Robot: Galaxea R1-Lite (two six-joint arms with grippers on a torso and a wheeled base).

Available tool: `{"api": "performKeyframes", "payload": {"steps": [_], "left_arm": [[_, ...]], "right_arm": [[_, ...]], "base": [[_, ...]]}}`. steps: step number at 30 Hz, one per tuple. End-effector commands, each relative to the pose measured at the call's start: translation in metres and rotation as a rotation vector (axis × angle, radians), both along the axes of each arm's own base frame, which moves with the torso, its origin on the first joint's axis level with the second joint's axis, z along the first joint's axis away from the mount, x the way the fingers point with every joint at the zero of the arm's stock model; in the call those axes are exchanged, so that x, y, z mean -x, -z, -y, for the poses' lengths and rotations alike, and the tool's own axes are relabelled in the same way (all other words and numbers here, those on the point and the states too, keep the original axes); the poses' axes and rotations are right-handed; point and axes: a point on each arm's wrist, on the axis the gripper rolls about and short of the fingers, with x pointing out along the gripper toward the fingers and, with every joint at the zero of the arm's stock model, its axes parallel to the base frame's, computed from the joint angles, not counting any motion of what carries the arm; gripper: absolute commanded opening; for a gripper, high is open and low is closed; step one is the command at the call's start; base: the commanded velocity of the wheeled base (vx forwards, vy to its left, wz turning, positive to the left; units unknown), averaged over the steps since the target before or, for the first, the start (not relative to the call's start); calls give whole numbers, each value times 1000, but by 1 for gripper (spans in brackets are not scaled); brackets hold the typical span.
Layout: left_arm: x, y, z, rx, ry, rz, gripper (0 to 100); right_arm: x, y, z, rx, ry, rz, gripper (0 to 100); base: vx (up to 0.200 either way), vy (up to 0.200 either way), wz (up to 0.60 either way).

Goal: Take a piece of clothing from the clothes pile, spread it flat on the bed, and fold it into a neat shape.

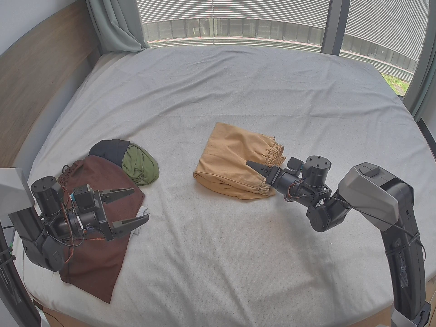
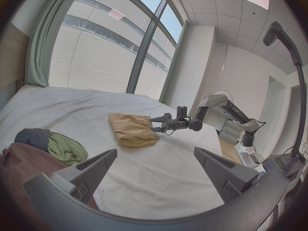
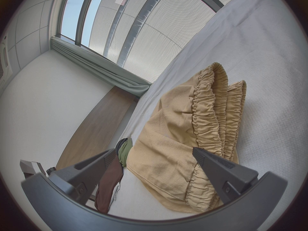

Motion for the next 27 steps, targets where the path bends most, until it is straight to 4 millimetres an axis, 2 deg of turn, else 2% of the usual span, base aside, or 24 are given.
{"api": "performKeyframes", "payload": {"steps": [1,9,11,13,17,20,24,27], "left_arm": [[0,1,0,-1,1,-2,100],[0,0,0,0,-1,0,100],[-1,0,0,-1,1,4,100],[-1,-1,1,-1,5,9,100],[-1,-2,3,-1,10,12,100],[1,-1,7,-4,24,11,100],[1,-2,11,-9,37,22,100],[1,-1,12,-15,41,28,100]], "right_arm": [[0,10,-1,7,0,-21,100],[1,6,-2,3,-1,-13,100],[4,-6,-2,-4,10,16,100],[8,-27,-1,-16,11,50,100],[26,-66,1,-29,4,90,100],[43,-83,3,-27,-4,108,100],[65,-94,11,22,-5,146,100],[83,-92,17,88,-6,171,100]], "base": [[0,0,0],[0,0,0],[0,0,0],[0,0,0],[0,0,0],[0,0,0],[0,0,0],[0,0,0]]}}
